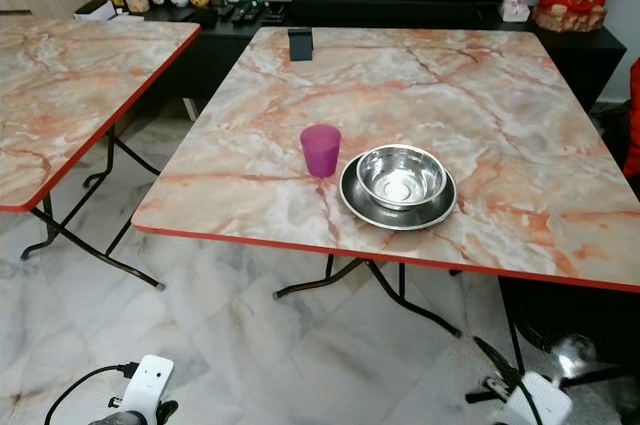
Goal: Setting the table
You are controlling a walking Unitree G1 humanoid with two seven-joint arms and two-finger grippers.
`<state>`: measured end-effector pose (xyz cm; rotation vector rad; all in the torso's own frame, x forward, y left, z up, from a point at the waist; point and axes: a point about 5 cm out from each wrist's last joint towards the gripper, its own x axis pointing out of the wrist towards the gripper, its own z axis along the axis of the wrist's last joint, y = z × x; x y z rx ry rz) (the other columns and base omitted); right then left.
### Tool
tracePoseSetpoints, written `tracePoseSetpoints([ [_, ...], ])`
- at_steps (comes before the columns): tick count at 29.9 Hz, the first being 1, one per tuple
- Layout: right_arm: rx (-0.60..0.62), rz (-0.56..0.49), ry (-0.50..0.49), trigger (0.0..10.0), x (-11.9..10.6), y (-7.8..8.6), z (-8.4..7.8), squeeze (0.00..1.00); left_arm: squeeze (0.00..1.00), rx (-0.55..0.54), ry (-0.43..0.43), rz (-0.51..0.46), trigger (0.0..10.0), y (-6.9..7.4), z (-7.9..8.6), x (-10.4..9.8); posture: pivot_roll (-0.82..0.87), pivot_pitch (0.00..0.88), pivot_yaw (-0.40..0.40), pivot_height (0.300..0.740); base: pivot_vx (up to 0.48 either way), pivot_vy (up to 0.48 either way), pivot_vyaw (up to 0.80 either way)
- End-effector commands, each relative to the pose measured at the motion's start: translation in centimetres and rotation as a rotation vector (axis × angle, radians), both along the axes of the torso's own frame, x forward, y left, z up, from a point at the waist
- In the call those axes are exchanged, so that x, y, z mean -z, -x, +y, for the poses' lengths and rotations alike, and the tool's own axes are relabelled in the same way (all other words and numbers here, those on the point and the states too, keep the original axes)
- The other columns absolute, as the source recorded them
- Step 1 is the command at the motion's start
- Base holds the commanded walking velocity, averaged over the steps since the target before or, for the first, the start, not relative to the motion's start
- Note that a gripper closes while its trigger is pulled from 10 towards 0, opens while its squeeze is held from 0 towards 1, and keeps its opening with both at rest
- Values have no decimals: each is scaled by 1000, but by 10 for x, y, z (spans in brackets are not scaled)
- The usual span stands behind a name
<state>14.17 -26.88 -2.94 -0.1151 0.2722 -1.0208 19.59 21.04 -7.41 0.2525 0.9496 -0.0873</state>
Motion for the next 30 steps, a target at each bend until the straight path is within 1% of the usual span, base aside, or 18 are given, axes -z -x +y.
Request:
tracePoseSetpoints([
  [1, 65, -26, 39, 10000, -7, 4, -5, 0, 0, 15, -16, 13, 10000, 2, 3, 0, -8, 0, 40, 727, 0, 0, 0],
  [4, 89, -60, 90, 10000, -19, 4, -12, 0, 0, 15, -17, 11, 10000, 1, 3, 0, -8, 0, 43, 727, 0, 0, 0],
  [6, 45, -145, 189, 10000, -48, -16, -24, 0, 0, 14, -18, 9, 10000, 1, 3, 0, -10, 0, 43, 727, 0, 0, 0],
  [7, 45, -145, 189, 10000, -48, -16, -24, 0, 0, 14, -18, 9, 10000, 1, 3, 0, -10, 0, 43, 727, 0, 0, 0],
  [9, 10, -188, 209, 10000, -61, -28, -27, 0, 0, 12, -17, 8, 10000, 1, 3, 0, -16, 0, 45, 727, 0, 0, 0],
  [10, -91, -224, 232, 10000, -76, -48, -27, 0, 0, 13, -15, 8, 10000, 1, 3, 0, -16, 0, 42, 727, 0, 0, 0],
  [12, -206, -269, 263, 10000, -93, -71, -23, 0, 0, 14, -13, 7, 10000, 1, 2, 0, -12, 0, 38, 727, 0, 0, 0],
  [13, -286, -306, 238, 10000, -103, -87, -19, 0, 0, 13, -12, 7, 10000, 1, 2, 0, -10, 0, 35, 727, 0, 0, 0],
  [14, -286, -306, 238, 10000, -103, -87, -19, 0, 0, 13, -12, 7, 10000, 1, 2, 0, -10, 0, 35, 727, 0, 0, 0],
  [15, -332, -325, 225, 10000, -111, -97, -16, 0, 0, 9, -11, 5, 10000, 1, 2, 0, -6, 0, 33, 727, 0, 0, 0],
  [17, -476, -370, 188, 10000, -136, -127, -3, 0, 0, -3, -13, -1, 10000, 1, 2, 0, -5, 0, 30, 727, 0, 0, 0],
  [21, -465, -421, 98, 10000, -145, -140, 1, 0, 0, -9, -15, -4, 10000, 1, 3, 0, -9, 0, 31, 727, 0, 0, 0],
  [22, -471, -466, 45, 10000, -154, -149, 5, 0, 0, -14, -10, -5, 10000, 1, 3, 0, -3, 0, 28, 727, 0, 0, 0],
  [23, -494, -463, 37, 10000, -160, -156, 9, 0, 0, -17, -6, -5, 10000, 1, 3, 0, 1, 0, 26, 727, 0, 0, 0],
  [24, -494, -463, 37, 10000, -160, -156, 9, 0, 0, -17, -6, -5, 10000, 1, 3, 0, 1, 0, 26, 727, 0, 0, 0],
  [26, -558, -474, 28, 10000, -169, -168, 19, 0, 0, -25, -2, -8, 10000, 1, 2, 0, 8, 0, 24, 727, 0, 0, 0],
  [28, -584, -432, 36, 10000, -170, -172, 23, 0, 0, -30, 4, -12, 10000, 1, 2, 0, 11, 0, 20, 727, 0, 0, 0],
  [30, -606, -463, 19, 10000, -177, -176, 28, 0, 0, -36, 9, -16, 10000, 1, 2, 0, 13, 0, 20, 727, 0, 0, 0],
])
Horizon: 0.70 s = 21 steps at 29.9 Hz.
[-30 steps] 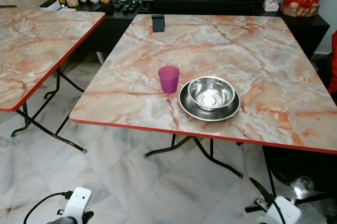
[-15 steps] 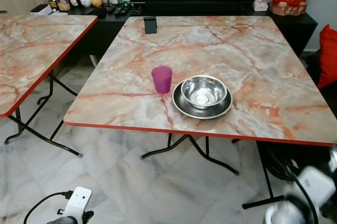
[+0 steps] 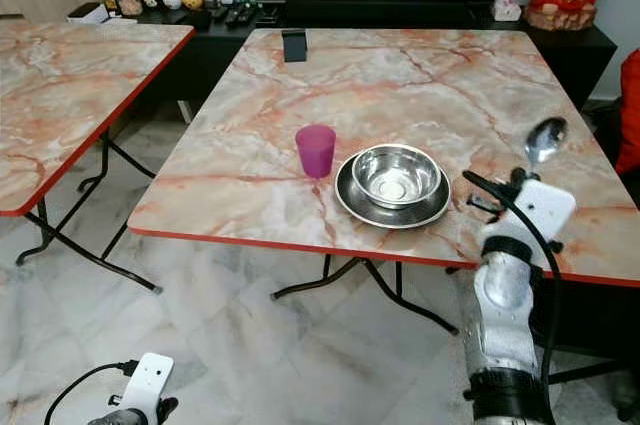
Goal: Setting the table
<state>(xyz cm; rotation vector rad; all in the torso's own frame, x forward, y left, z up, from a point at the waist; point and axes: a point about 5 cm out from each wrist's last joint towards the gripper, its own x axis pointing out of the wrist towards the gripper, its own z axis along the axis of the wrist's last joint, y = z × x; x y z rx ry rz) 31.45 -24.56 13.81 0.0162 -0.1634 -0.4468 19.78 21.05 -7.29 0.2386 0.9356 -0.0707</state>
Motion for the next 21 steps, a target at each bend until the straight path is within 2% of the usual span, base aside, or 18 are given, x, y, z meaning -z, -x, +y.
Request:
tracePoseSetpoints([
  [1, -30, -38, 1, 10000, -14, -5, 6, 0, 0, -30, 12, -6, 10000, 3, 2, 1, 11, 0, 19, 727, 0, 0, 0],
  [11, -49, -41, 38, 10000, -30, -14, 9, 0, 0, -37, 22, -6, 10000, 3, 1, 1, 2, 0, 19, 727, 0, 0, 0],
  [16, -63, -26, 49, 10000, -30, -15, 13, 0, 0, -40, 25, -5, 10000, 4, 1, 2, 4, 0, 12, 727, 0, 0, 0],
  [21, -73, -23, 45, 10000, -29, -15, 16, 0, 0, -39, 27, -2, 10000, 4, 0, 2, 8, 0, 10, 727, 254, 0, 0],
])
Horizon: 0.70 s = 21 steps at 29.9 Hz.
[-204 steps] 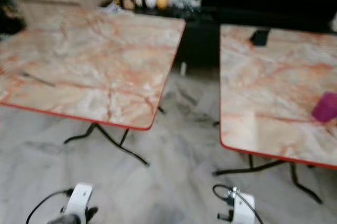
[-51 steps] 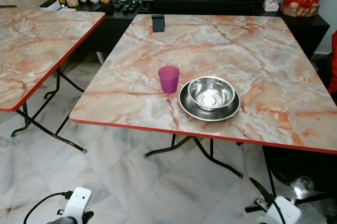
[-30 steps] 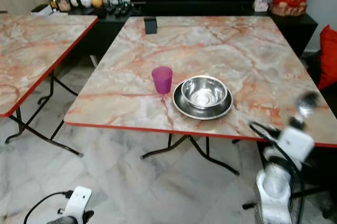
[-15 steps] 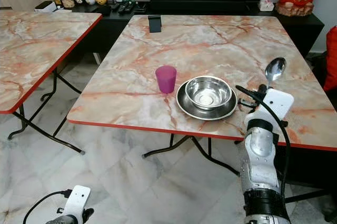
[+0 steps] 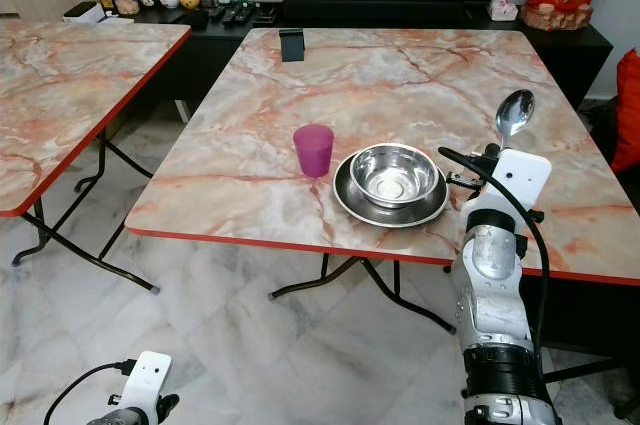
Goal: Setting the table
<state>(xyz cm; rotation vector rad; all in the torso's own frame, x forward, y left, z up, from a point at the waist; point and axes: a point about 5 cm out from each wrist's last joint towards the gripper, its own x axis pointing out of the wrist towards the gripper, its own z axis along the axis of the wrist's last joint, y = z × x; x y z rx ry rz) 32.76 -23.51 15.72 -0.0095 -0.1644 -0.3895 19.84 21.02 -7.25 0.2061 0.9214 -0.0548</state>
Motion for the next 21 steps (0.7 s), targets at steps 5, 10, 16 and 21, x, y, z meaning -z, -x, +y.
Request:
tracePoseSetpoints([
  [5, -8, -36, 19, 10000, -13, -3, 8, 0, 0, -9, 7, 15, 10000, 5, 0, 3, 5, 0, 11, 727, 293, 0, 0],
  [10, -20, -50, 19, 10000, -17, -4, 10, 0, 0, -5, 7, 16, 10000, 6, 0, 3, 6, 0, 9, 727, 338, 0, 0],
  [16, -27, -57, 22, 10000, -19, -5, 11, 0, 0, -3, 6, 15, 10000, 6, 0, 3, 7, 0, 7, 727, 363, 0, 0],
  [21, -17, -80, 13, 10000, -22, -4, 10, 0, 0, -3, 5, 14, 10000, 5, 0, 3, 6, 0, 8, 727, 356, 0, 0],
])
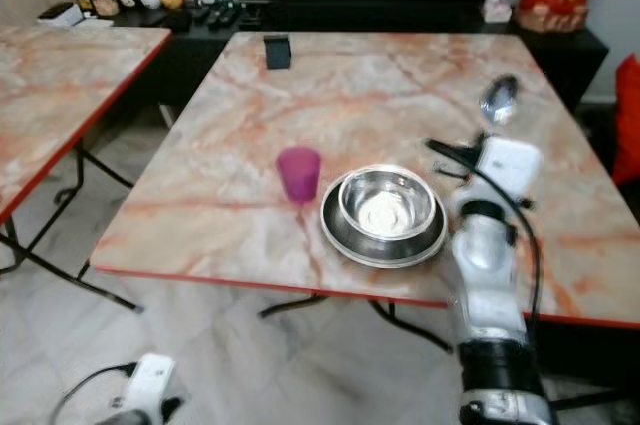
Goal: Setting the table
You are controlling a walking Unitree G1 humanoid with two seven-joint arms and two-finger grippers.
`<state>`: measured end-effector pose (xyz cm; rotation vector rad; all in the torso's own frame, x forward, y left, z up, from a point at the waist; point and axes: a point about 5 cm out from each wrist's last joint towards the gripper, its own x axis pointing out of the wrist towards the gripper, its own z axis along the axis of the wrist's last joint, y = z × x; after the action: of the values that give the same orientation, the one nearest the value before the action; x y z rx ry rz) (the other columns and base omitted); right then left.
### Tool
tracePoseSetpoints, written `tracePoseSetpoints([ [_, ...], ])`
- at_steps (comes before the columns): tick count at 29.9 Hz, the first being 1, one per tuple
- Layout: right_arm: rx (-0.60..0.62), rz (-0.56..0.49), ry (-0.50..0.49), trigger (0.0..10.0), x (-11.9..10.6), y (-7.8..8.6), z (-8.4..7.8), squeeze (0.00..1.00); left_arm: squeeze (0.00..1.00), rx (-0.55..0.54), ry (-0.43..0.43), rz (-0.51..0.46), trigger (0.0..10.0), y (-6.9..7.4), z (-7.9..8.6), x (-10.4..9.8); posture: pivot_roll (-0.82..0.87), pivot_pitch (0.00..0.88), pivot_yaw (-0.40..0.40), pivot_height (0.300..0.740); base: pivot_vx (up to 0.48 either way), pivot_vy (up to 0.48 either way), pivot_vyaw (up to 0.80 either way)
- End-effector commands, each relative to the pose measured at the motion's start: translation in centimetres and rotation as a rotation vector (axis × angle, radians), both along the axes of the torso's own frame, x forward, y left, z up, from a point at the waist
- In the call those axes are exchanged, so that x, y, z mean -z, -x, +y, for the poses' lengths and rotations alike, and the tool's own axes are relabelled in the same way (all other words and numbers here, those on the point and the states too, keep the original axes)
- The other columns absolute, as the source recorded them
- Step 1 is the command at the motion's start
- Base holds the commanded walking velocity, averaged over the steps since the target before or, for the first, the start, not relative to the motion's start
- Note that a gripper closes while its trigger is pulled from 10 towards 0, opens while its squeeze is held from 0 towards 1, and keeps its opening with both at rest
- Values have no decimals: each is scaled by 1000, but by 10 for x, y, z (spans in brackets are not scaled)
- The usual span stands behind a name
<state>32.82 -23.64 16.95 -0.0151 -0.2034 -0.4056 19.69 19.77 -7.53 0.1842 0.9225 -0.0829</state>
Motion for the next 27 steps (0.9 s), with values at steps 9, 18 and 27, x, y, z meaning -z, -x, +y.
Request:
tracePoseSetpoints([
  [9, 4, 22, 22, 10000, -10, 1, 4, 0, 0, -20, -22, 3, 10000, 2, 12, -1, 2, 0, 6, 727, 58, 0, 0],
  [18, 32, 127, 26, 10000, -18, 12, -8, 0, 0, -15, -24, 5, 10000, 2, 11, -1, -8, 0, 14, 727, 0, 0, 0],
  [27, 65, 191, 31, 10000, -14, 29, -28, 0, 0, -7, -17, 7, 10000, 1, 11, -1, -31, 0, 28, 727, 0, 0, 0],
])
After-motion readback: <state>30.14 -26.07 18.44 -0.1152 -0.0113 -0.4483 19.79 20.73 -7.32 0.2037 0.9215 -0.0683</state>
